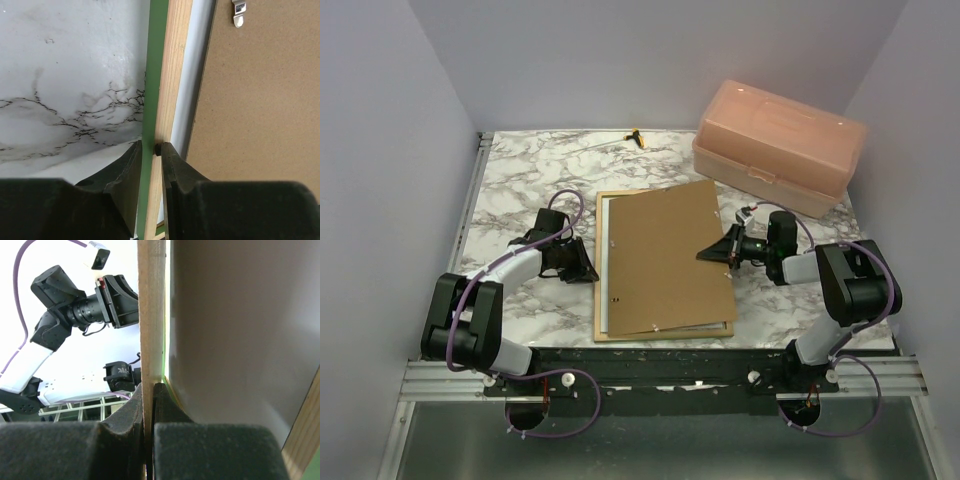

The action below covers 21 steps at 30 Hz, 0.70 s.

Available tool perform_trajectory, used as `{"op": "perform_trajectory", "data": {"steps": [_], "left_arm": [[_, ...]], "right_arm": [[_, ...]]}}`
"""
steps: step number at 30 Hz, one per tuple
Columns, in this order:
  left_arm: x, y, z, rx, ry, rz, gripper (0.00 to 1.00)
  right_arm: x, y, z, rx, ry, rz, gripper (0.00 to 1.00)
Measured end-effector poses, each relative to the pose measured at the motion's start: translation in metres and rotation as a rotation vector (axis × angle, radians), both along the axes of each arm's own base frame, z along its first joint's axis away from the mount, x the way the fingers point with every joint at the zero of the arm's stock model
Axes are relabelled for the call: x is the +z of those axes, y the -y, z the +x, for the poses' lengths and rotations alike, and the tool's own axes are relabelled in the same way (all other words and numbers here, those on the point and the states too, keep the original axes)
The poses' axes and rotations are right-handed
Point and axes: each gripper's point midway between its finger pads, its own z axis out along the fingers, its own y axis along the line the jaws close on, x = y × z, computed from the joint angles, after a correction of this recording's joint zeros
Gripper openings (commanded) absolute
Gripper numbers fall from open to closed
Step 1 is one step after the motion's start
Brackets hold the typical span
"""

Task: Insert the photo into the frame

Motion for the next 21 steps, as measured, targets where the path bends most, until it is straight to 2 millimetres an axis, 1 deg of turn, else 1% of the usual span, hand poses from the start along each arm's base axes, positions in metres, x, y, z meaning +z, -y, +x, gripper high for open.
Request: {"op": "perform_trajectory", "data": {"steps": [7, 11, 15, 21], "left_arm": [[0.000, 0.001, 0.000, -0.005, -0.003, -0.005, 0.21], [0.000, 0.001, 0.000, -0.006, -0.003, -0.005, 0.21], [0.000, 0.001, 0.000, -0.006, -0.004, -0.006, 0.21], [0.000, 0.002, 0.000, -0.008, -0.005, -0.008, 0.21]], "right_arm": [[0.008, -0.003, 0.011, 0.005, 0.034, 0.003, 0.00], [0.009, -0.006, 0.016, 0.012, 0.048, -0.004, 0.00], [0.004, -0.008, 0.020, 0.010, 0.055, -0.024, 0.00], [-0.006, -0.011, 0.019, 0.023, 0.042, -0.041, 0.00]]}}
